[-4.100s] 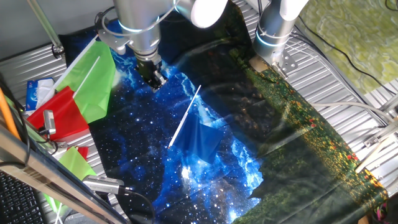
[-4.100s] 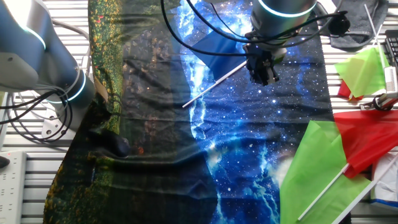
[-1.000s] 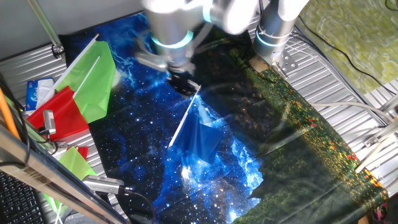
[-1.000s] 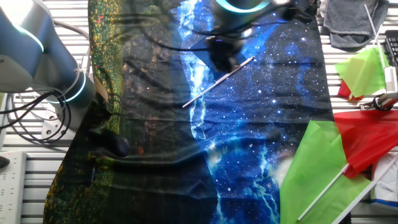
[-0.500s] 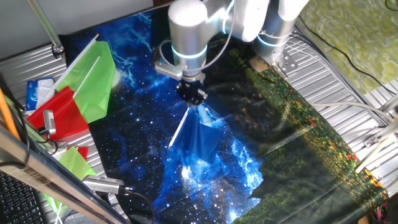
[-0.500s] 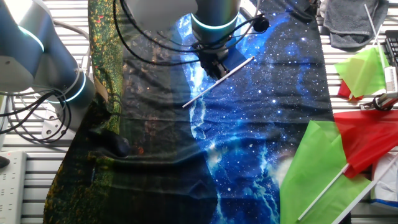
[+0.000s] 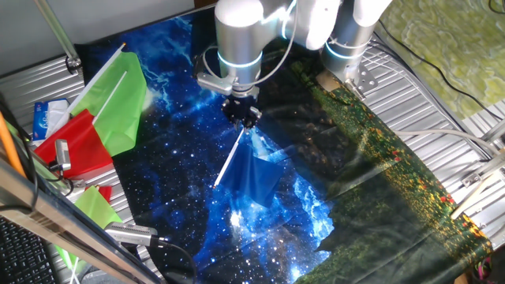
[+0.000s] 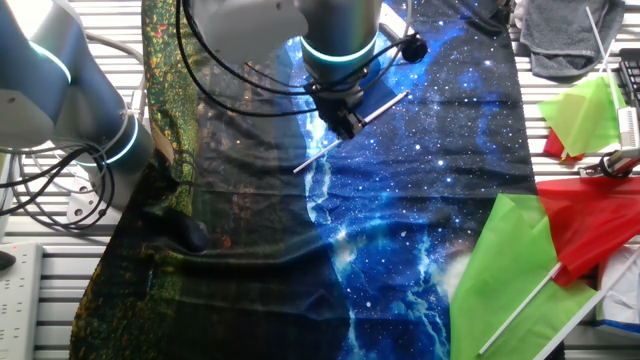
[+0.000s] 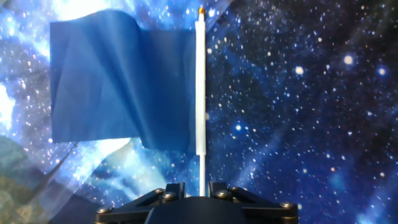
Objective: Wave the flag
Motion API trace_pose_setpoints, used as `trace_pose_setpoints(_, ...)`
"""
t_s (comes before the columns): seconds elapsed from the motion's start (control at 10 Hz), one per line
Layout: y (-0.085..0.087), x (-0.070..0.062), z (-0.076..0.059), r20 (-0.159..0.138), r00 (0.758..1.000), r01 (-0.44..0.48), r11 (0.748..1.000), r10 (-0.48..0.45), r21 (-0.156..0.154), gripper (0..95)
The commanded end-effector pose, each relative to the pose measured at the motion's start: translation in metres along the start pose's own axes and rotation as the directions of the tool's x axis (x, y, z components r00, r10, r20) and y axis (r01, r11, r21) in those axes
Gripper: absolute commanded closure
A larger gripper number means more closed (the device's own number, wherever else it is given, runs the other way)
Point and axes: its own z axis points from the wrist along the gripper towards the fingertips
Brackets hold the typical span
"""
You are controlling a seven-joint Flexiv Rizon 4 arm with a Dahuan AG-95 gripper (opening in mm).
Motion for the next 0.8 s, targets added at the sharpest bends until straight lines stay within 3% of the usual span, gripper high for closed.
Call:
trace_pose_setpoints(0.1,-0.003,-0.001,0.010,0.003,1.000,0.005,1.000,-0.005,0.012,76.0)
trace_pose_setpoints(0.5,-0.002,0.003,0.024,0.009,1.000,0.006,1.000,-0.006,0.023,76.0)
trace_pose_setpoints(0.8,-0.004,0.006,0.022,0.008,1.000,0.012,1.000,-0.013,0.026,76.0)
